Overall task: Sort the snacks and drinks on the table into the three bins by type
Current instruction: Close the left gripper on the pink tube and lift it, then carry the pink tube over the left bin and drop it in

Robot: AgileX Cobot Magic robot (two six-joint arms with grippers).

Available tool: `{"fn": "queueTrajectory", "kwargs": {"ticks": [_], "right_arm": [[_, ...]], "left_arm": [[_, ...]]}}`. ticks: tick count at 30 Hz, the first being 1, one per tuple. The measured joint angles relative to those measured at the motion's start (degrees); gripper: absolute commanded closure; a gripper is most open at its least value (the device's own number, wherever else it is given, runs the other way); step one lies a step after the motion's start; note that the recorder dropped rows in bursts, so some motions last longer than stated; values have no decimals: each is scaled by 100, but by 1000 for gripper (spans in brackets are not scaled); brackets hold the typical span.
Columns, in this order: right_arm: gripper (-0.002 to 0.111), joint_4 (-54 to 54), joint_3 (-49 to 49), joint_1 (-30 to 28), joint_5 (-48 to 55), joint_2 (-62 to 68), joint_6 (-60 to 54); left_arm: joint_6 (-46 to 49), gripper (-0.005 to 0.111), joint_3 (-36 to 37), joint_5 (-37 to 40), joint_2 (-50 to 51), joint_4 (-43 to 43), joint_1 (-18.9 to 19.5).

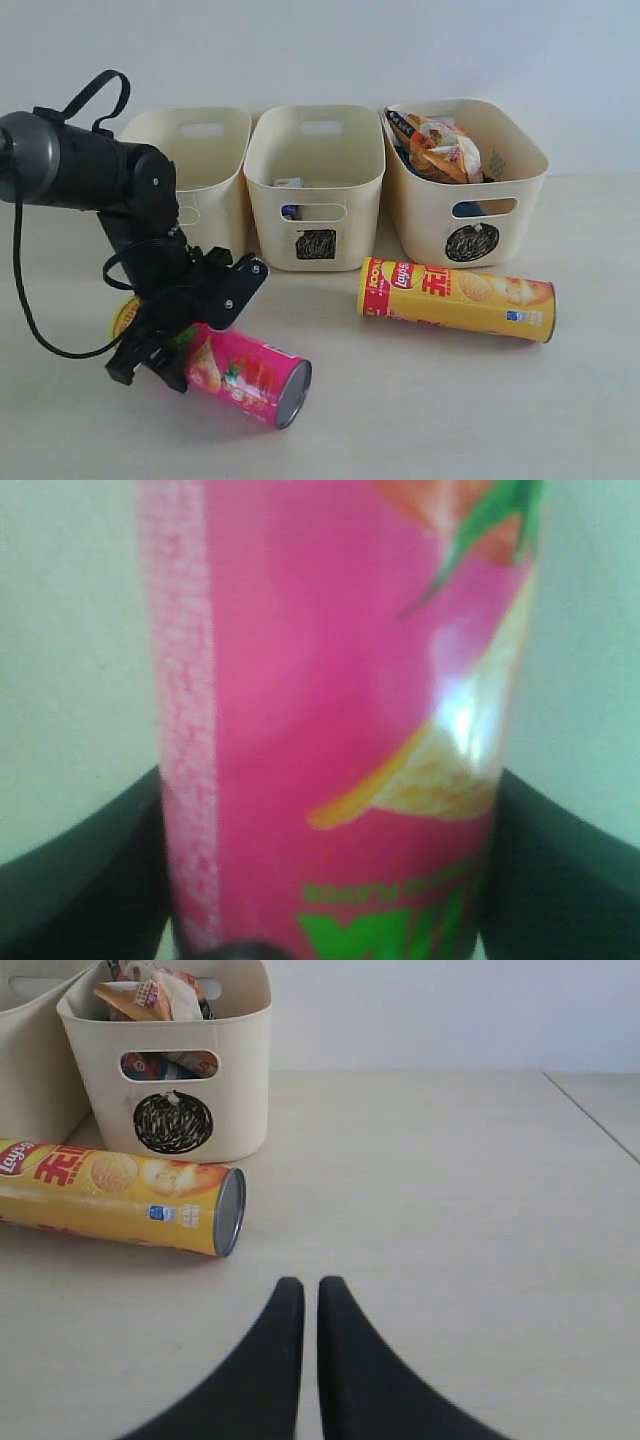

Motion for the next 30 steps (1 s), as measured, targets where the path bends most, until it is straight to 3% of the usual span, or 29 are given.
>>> {"fn": "queueTrajectory", "kwargs": {"ticks": [13, 19, 24, 30], "right_arm": [[106, 0, 0, 0, 0, 0, 0], [106, 0, 0, 0, 0, 0, 0], [106, 0, 0, 0, 0, 0, 0], [106, 0, 0, 0, 0, 0, 0]], "left_arm": [[-324, 103, 0, 435, -147, 150, -155], [-1712, 103, 0, 641, -670, 186, -361], [-3293, 103, 0, 699, -1136, 432, -361], [-4506, 103, 0, 711, -1717, 497, -361]]}}
